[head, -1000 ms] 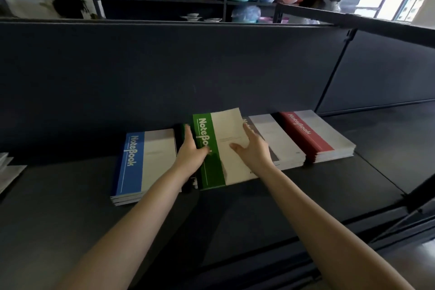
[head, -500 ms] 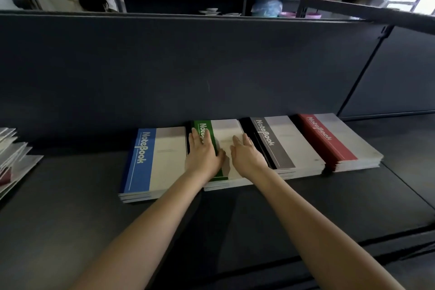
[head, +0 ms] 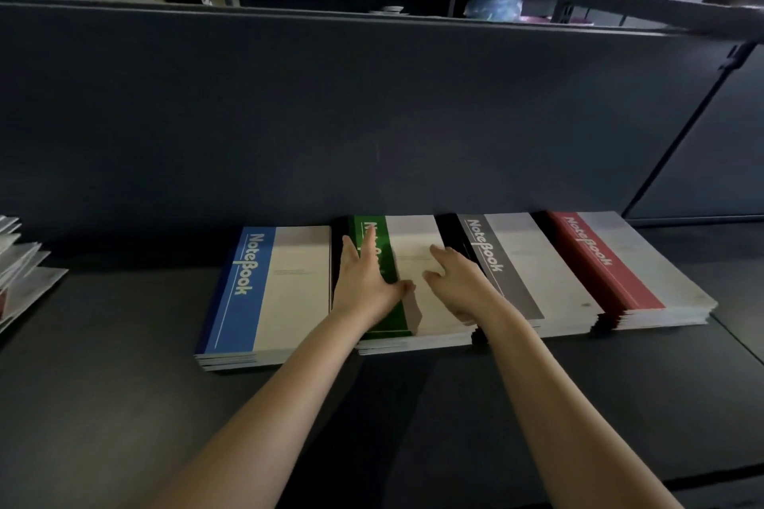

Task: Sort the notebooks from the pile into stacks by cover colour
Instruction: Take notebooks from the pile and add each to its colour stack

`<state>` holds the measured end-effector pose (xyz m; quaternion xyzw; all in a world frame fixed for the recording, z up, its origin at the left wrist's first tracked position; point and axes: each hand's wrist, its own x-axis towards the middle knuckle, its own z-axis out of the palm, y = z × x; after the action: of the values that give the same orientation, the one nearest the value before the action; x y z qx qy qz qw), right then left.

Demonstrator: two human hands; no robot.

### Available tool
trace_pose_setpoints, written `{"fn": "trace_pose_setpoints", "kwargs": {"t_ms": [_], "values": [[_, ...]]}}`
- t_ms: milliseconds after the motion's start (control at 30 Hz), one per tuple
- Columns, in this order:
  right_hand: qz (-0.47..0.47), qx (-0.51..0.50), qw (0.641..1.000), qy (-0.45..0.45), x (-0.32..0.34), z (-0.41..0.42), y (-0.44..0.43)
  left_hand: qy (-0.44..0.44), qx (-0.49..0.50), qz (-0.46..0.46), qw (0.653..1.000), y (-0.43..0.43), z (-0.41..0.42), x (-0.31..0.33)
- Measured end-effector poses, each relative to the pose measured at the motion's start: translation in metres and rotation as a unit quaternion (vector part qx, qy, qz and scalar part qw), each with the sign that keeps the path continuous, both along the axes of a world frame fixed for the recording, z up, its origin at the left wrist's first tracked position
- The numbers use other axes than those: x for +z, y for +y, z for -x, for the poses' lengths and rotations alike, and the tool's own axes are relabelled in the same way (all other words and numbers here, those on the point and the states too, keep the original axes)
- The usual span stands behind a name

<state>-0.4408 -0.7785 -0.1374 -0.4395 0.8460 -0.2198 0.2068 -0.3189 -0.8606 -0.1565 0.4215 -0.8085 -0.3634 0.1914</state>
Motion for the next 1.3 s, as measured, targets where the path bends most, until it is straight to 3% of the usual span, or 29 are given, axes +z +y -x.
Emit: {"fn": "trace_pose_setpoints", "kwargs": {"t_ms": [167,367,633,767,900,1100,1300], "values": [[-0.02,0.009,1.0,-0.014,-0.006,-0.001,-0.005,-0.026,-0.015,0.001,1.0,0.005,0.002,0.0],[-0.022,-0.014,0.998,0.049,-0.017,-0.006,-0.011,-0.109,-0.002,0.081,0.991,0.011,0.008,-0.002],[-0.026,-0.021,0.998,0.061,-0.017,-0.009,-0.01,-0.131,-0.005,0.085,0.988,0.012,0.007,-0.001],[-0.062,-0.014,0.996,0.07,-0.01,-0.014,-0.011,-0.091,-0.007,0.024,0.996,0.011,0.005,0.008],[-0.041,0.019,0.995,0.088,0.015,-0.018,-0.007,0.026,-0.018,-0.098,0.995,-0.005,-0.014,0.028],[0.012,0.102,0.986,0.134,0.041,-0.059,-0.023,0.037,-0.022,0.022,0.999,-0.025,-0.077,0.03],[0.016,0.21,0.968,0.138,0.034,-0.145,-0.072,-0.07,0.067,0.092,0.991,-0.039,-0.169,0.032]]}}
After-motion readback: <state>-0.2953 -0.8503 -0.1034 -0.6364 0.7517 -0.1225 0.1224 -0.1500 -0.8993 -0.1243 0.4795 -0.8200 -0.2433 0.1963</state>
